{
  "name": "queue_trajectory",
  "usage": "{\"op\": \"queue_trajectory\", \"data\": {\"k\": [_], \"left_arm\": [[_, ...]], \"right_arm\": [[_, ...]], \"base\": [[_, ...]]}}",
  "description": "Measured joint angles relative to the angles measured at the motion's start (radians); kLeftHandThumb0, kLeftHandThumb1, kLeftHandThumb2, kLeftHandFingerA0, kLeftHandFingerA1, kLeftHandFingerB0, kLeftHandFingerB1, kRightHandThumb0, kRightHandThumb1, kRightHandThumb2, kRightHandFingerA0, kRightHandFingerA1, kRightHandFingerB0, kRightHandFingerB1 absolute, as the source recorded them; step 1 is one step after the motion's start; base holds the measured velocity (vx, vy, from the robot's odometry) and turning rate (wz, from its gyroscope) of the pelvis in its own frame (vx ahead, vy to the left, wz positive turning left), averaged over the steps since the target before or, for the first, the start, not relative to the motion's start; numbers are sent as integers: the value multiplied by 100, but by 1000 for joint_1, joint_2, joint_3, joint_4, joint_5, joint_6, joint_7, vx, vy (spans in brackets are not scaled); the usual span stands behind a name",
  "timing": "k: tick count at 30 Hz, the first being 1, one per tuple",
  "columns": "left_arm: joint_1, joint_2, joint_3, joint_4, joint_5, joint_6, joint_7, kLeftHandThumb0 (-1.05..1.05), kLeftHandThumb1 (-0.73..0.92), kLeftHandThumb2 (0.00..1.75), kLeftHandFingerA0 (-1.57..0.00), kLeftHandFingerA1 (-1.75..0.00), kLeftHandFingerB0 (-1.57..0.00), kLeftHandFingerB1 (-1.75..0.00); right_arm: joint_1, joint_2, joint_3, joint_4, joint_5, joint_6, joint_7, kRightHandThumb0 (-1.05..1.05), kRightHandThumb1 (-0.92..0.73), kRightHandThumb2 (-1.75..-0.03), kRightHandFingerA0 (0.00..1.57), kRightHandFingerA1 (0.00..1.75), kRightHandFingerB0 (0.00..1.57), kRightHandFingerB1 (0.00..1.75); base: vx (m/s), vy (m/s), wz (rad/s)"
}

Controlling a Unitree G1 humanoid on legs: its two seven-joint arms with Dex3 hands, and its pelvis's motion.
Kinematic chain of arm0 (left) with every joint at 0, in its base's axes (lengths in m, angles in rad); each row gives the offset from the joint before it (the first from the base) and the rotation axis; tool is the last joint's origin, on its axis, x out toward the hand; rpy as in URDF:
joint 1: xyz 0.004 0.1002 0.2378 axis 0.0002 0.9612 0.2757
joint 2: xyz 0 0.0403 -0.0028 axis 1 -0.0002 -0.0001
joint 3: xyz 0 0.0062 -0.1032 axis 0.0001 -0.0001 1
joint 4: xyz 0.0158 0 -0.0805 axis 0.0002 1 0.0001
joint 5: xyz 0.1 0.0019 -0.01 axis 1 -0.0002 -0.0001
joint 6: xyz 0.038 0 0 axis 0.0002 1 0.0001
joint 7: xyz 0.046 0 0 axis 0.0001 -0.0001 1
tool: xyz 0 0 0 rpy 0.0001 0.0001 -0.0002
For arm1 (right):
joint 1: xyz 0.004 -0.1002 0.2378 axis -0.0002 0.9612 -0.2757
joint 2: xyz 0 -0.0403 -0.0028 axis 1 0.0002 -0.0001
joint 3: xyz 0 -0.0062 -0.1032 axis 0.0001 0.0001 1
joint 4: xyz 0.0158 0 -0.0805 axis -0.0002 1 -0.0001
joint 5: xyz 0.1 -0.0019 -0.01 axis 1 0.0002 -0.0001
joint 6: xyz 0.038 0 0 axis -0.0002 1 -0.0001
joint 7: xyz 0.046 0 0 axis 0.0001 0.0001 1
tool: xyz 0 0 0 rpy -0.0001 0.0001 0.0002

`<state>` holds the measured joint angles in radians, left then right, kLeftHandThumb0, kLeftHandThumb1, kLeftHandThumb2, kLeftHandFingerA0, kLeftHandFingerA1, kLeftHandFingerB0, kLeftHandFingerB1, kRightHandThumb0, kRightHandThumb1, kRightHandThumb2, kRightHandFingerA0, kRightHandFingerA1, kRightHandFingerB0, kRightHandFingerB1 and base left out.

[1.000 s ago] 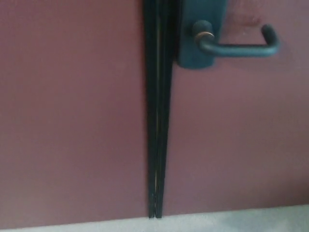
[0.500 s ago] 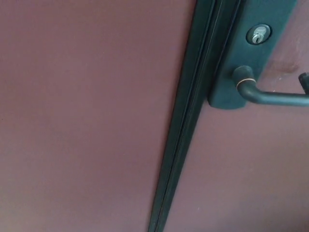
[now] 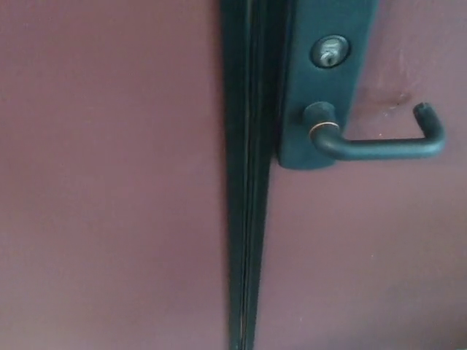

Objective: The robot walks towards the door handle and put its right hand on it and twist the handle

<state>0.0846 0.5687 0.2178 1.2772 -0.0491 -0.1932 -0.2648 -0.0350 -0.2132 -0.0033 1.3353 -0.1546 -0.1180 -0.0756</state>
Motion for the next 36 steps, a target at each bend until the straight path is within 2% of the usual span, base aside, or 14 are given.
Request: {"op": "queue_trajectory", "data": {"k": [15, 24, 33, 36], "left_arm": [[4, 4, -7, 6, 5, -5, 1, -9, 72, 60, -51, -44, -41, -39], [-3, 6, -12, 12, 10, -7, 3, -10, 71, 60, -52, -44, -41, -39], [0, 7, -22, 12, 13, -7, 4, -10, 71, 60, -52, -45, -42, -39], [3, 0, -32, 11, 19, -12, 3, -10, 71, 60, -52, -45, -41, -39]], "right_arm": [[-5, 2, -8, -4, -4, 2, 9, -37, -57, -76, 69, 56, 50, 49], [-4, 16, -1, -5, -11, 1, 13, -37, -57, -76, 72, 58, 50, 50], [-5, 16, -3, -6, -14, 1, 20, -37, -56, -76, 68, 57, 53, 51], [-9, 4, -4, -7, -15, -1, 22, -37, -56, -76, 68, 57, 53, 51]], "base": [[27, 136, 13], [50, 20, 0], [14, -107, 4], [-182, 194, -19]]}}
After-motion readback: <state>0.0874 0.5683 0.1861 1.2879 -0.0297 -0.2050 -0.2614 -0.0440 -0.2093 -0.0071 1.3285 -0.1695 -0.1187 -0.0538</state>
